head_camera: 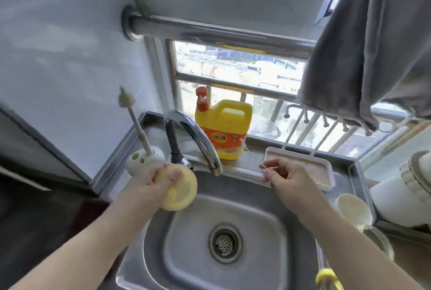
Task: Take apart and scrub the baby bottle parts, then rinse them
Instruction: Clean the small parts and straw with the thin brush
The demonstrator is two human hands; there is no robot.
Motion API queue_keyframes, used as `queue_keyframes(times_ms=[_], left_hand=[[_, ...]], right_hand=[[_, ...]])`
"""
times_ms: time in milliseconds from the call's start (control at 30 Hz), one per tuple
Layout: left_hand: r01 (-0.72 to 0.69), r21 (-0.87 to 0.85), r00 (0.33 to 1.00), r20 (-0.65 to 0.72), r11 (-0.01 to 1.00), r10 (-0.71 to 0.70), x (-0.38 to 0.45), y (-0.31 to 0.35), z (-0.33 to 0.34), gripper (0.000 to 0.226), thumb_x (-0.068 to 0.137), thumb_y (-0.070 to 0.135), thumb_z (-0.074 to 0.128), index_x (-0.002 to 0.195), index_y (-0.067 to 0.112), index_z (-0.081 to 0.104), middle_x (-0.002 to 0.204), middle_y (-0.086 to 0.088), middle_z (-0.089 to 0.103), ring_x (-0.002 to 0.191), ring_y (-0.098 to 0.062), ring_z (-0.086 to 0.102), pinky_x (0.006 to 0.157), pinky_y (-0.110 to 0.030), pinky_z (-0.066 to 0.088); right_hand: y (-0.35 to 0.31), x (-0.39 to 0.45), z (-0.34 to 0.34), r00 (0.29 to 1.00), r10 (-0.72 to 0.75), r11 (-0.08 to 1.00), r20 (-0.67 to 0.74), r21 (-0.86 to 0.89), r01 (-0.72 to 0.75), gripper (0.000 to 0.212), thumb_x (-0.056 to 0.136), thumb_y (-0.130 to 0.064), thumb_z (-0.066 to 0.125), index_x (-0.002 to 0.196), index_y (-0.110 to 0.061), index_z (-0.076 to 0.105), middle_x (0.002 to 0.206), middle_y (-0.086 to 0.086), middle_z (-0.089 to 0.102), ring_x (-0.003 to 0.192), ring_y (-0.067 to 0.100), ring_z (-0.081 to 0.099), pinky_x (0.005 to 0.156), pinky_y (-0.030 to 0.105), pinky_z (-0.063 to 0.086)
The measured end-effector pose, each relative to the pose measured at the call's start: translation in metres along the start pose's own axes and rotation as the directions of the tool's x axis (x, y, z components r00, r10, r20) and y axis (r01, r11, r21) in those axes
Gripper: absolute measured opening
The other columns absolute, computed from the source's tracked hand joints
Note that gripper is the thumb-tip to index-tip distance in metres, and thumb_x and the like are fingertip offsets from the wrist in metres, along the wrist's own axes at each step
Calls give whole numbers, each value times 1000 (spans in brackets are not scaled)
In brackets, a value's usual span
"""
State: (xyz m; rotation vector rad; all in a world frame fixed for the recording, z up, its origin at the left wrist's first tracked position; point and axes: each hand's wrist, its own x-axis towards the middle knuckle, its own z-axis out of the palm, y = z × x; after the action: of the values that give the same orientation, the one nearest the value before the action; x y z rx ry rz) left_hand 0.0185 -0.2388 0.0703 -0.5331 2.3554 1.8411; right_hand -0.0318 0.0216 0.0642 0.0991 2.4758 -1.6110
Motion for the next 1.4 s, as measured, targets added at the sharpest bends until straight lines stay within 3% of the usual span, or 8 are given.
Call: queue_keyframes(times_ms=[133,267,400,567,900,1033,1333,1400], left_hand=[[23,-217,999,38,976,-15,29,17,-27,64,73,53,67,117,7,60,109,-8,63,95,-23,61,83,-34,48],[2,-299,996,91,954,26,43,39,-39,30,91,35,57,107,10,62,85,-11,66,68,-18,61,68,-33,50],[-125,-227,992,-1,966,128,75,77,-54,14,92,21,58,84,27,68,77,-4,65,64,-18,59,62,-38,44],[-252,-77,966,47,965,256,131,135,-48,15,84,30,68,94,19,66,83,0,65,73,-14,61,63,-27,51],[0,-138,988,152,990,21,177,110,-11,7,84,13,68,89,10,66,75,-7,66,46,-12,59,42,-19,43],[14,-57,990,144,998,-5,185,107,-12,36,71,40,78,80,8,63,72,-10,71,58,-21,55,63,-32,45],[128,-55,958,264,990,-109,197,105,-3,82,15,53,90,75,6,60,77,-19,68,65,-27,60,62,-35,48],[144,-71,948,296,987,-117,195,109,-2,62,39,40,92,77,4,59,66,-14,69,53,-23,62,53,-27,47]], right_hand=[[-15,18,15,998,-1,999,-61,42,3,17,94,-10,52,91,-22,64,64,-8,67,58,20,42,55,30,35],[-30,28,27,998,-2,998,-57,55,5,19,94,-8,52,89,-22,64,65,-3,67,57,20,40,55,31,32],[-50,46,37,999,-2,1000,-36,16,2,18,94,-10,51,91,-22,65,62,-5,63,56,19,40,51,27,32],[-74,75,54,1000,5,995,-13,-98,-7,13,95,-16,53,89,-20,64,63,-2,60,41,-2,46,48,14,35],[-69,99,73,995,102,993,18,-65,-101,18,94,-12,51,83,-20,62,63,-7,64,54,7,48,57,25,38],[-69,98,72,990,135,987,36,-96,-132,17,94,-16,51,87,-25,63,62,-8,62,56,11,46,54,25,39],[-76,101,73,997,51,985,52,-166,-42,17,92,-20,57,82,-22,70,77,0,70,72,18,63,73,29,52],[-78,102,73,998,40,990,50,-138,-32,17,92,-18,57,84,-23,70,82,5,71,74,22,63,74,29,52]])
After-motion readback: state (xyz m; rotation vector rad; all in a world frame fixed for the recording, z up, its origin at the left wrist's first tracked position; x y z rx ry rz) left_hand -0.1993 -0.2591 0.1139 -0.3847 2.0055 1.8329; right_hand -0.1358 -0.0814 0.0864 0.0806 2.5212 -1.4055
